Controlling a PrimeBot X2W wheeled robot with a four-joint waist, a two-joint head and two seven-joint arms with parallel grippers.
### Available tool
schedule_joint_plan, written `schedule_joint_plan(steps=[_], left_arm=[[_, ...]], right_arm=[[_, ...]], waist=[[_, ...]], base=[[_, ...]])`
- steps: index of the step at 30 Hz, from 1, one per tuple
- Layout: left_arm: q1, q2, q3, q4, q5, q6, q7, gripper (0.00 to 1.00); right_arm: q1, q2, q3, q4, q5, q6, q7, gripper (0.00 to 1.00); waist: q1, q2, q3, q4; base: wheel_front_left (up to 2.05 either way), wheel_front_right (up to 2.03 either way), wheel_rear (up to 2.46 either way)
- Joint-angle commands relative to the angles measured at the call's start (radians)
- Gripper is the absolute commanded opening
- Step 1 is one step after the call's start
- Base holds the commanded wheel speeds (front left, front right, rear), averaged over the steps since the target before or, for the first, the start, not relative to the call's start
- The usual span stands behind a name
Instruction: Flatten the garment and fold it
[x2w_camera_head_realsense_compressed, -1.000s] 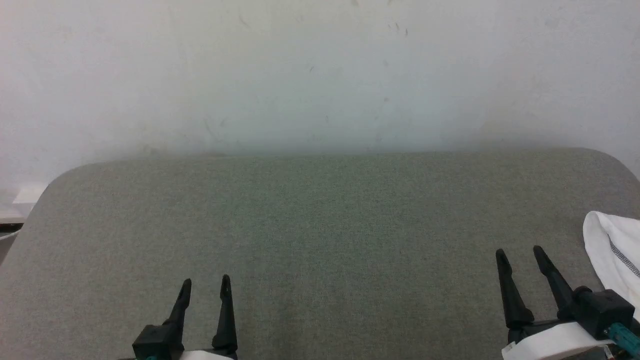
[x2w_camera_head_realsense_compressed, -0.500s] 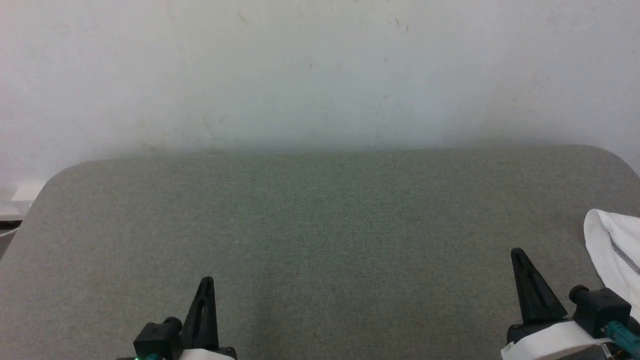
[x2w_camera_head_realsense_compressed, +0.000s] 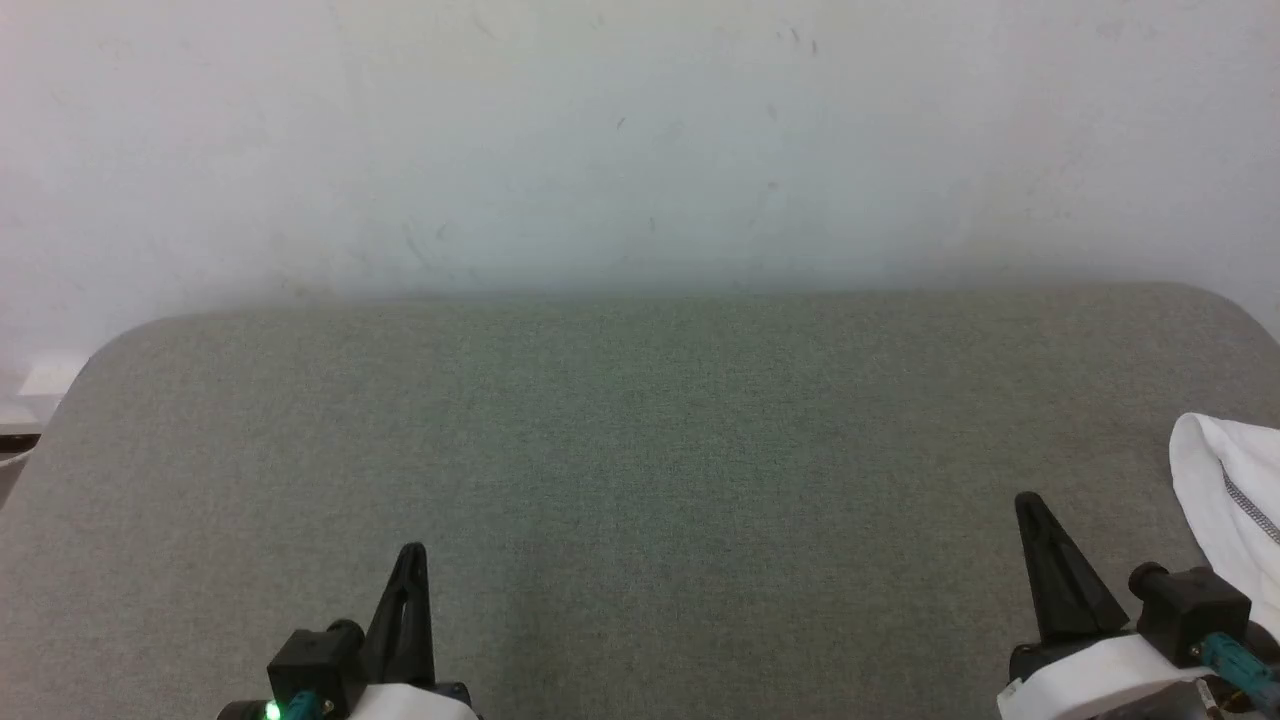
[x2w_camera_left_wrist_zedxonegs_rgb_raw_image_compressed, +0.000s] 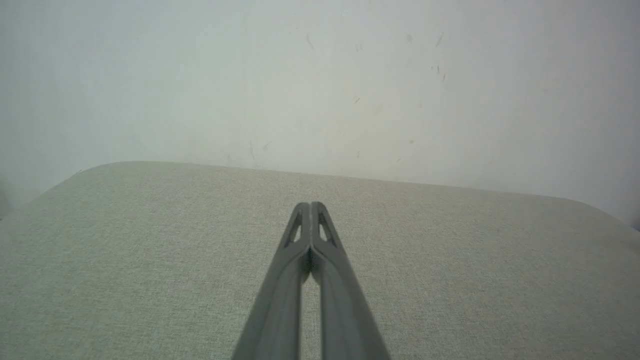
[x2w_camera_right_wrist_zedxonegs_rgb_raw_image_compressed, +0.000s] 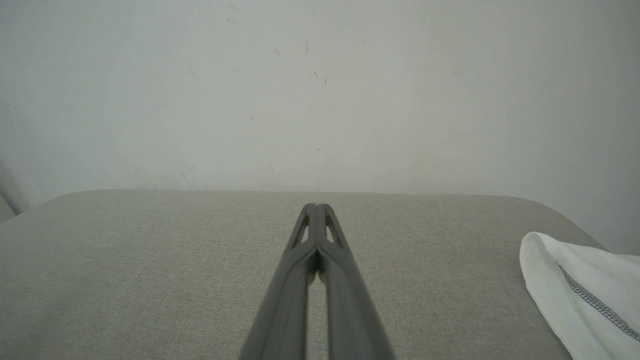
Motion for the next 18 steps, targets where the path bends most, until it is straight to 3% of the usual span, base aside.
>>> schedule_joint_plan(steps=[1,18], left_arm=[[-0.018,0.000,0.007,-0.006,0.015,-0.006,0.007,0.00],[-0.038,0.000,0.020,-0.018,0.042,-0.016,0.042,0.00]], right_arm=[[-0.015,0.004,0.001,-0.009,-0.010,0.000,0.009,0.00],[-0.029,0.011,0.002,-0.020,-0.037,-0.001,0.039,0.00]], waist=[[0.0000,-0.0001,0.001,0.000],[0.0000,-0.0001,0.016,-0.002]], base=[[0.00,0.00,0.00],[0.00,0.00,0.00]])
